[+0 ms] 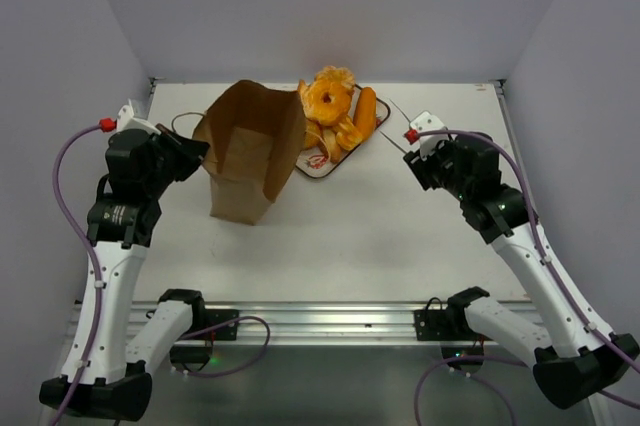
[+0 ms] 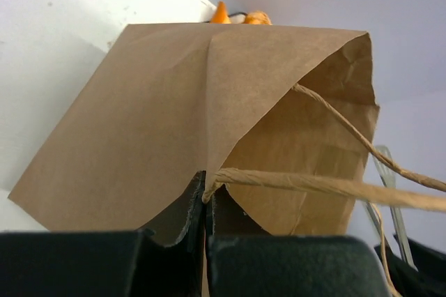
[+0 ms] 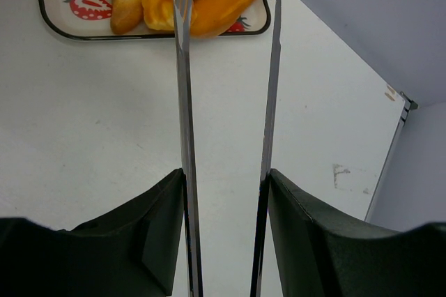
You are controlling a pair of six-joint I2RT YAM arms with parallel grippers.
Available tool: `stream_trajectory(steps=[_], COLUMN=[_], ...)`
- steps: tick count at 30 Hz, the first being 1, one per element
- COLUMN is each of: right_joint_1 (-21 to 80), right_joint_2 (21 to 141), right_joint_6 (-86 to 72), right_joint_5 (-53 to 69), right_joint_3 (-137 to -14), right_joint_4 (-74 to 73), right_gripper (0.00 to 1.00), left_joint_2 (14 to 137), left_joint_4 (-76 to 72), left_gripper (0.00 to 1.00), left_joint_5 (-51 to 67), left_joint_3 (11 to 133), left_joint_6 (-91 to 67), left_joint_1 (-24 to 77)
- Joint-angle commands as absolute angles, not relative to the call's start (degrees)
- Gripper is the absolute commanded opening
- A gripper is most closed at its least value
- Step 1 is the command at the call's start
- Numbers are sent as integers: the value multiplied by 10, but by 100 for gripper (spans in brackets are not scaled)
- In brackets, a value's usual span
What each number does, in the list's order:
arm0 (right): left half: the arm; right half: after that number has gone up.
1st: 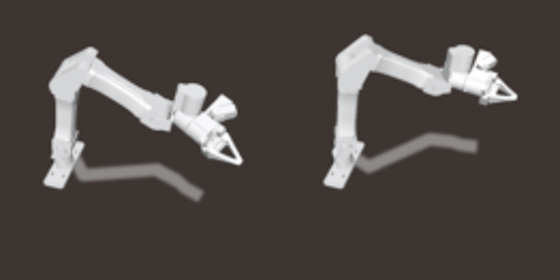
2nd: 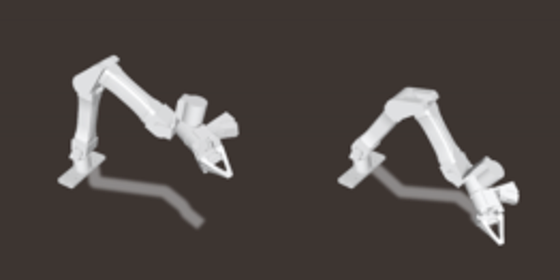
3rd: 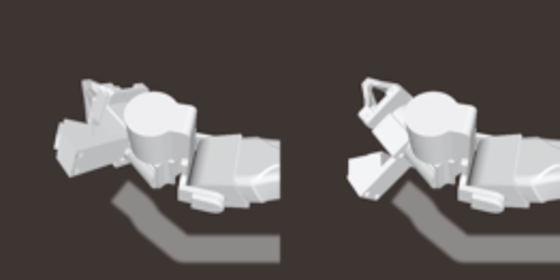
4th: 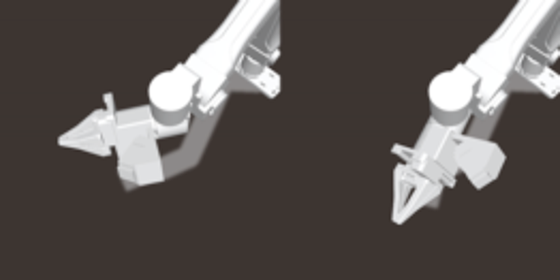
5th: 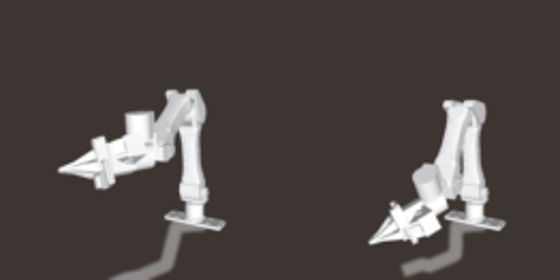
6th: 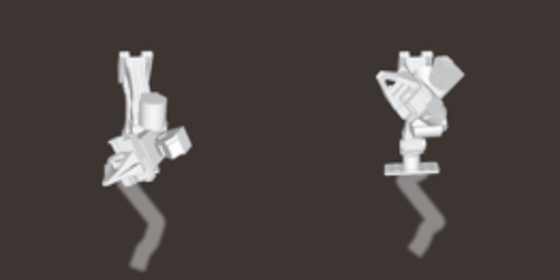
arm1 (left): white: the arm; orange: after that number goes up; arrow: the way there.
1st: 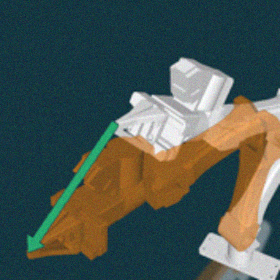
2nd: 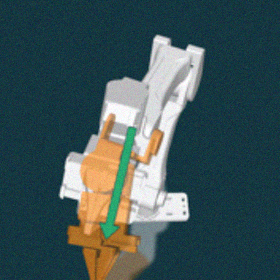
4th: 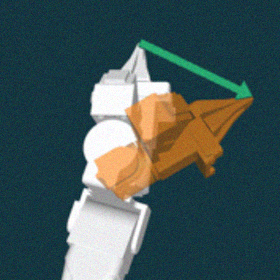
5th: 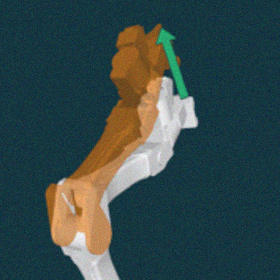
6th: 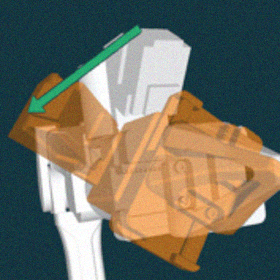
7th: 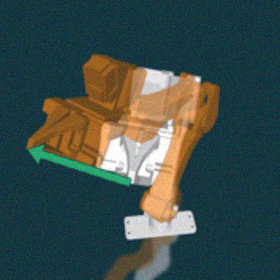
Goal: Take the fake bread out of the paper bag
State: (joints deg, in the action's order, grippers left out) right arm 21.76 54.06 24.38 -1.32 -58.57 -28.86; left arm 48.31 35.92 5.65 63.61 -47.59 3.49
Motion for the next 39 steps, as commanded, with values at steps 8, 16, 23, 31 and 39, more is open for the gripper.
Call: stream_trajectory(steps=[8, 16, 23, 31, 39], right_joint_1=[207, 202, 200, 192, 142], right_joint_2=[521, 514, 519, 540, 629], right_joint_6=[229, 229, 228, 220, 196], right_joint_5=[-3, -3, 11, 29, 56], right_joint_3=[-579, -572, -571, -576, -587], right_joint_4=[-277, -276, -277, -296, -314], right_gripper=[52, 52, 52, 52, 52], left_joint_2=[499, 492, 465, 441, 417], left_joint_4=[360, 354, 385, 377, 377], left_gripper=[0, 15, 45, 86, 90], left_joint_5=[-89, -109, -120, -80, -23], left_joint_3=[644, 589, 616, 641, 685], left_joint_6=[-479, -438, -427, -410, -357], left_joint_1=[19, 0, 0, 0, 0])
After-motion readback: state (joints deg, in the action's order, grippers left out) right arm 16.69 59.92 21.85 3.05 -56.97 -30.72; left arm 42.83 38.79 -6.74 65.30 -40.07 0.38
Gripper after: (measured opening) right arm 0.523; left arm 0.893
